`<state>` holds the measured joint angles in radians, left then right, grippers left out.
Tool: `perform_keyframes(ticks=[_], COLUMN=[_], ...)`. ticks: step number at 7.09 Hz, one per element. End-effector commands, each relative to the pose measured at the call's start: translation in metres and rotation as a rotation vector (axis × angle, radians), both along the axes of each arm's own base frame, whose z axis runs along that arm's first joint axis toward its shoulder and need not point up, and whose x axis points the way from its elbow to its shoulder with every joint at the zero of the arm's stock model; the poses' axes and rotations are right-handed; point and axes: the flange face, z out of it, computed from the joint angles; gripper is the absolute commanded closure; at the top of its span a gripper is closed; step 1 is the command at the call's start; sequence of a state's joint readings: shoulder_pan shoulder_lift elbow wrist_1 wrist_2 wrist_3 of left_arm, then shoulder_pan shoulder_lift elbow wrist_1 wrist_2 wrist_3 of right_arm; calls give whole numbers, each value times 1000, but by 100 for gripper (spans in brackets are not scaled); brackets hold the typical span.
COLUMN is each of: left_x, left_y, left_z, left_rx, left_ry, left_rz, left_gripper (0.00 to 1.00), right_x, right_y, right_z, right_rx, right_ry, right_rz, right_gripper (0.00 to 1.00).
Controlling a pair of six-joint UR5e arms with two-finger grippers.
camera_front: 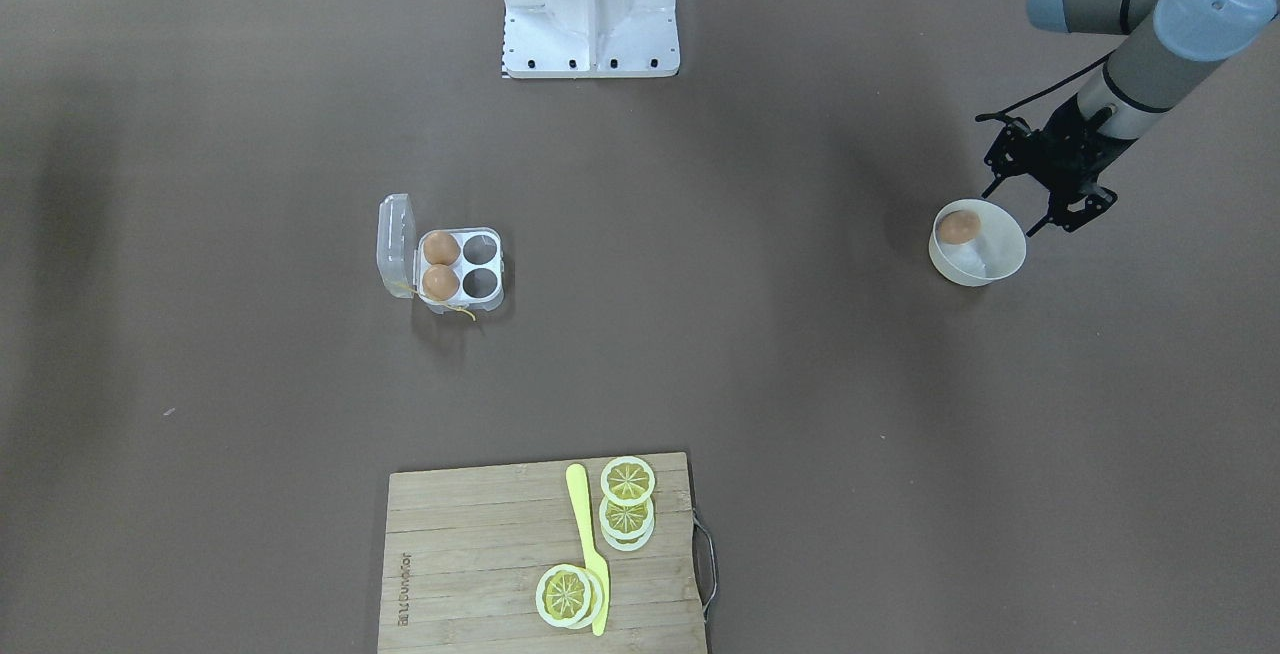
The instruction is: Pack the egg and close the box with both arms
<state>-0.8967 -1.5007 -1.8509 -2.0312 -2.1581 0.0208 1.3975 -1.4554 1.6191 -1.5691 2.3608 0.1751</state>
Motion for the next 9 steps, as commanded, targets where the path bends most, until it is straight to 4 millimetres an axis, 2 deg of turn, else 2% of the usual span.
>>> perform_keyframes(ticks=[1, 2, 3, 9], left_x=[10, 26, 30, 44], left_y=[-3, -1, -3, -1], left_z=[8, 9, 6, 9], left_rx=[-6, -6, -2, -11], left_ry=[-15, -16, -12, -16], left_rz=[8, 32, 36, 55], left_gripper=[33, 33, 33, 34], right_x=[0, 0, 0, 0], right_y=[-1, 0, -1, -1], right_z=[-3, -2, -3, -1], right_rx=[3, 1, 3, 0], right_ry=[-1, 1, 1, 1], right_rz=[2, 2, 2, 2], right_gripper=[0, 0, 0, 0])
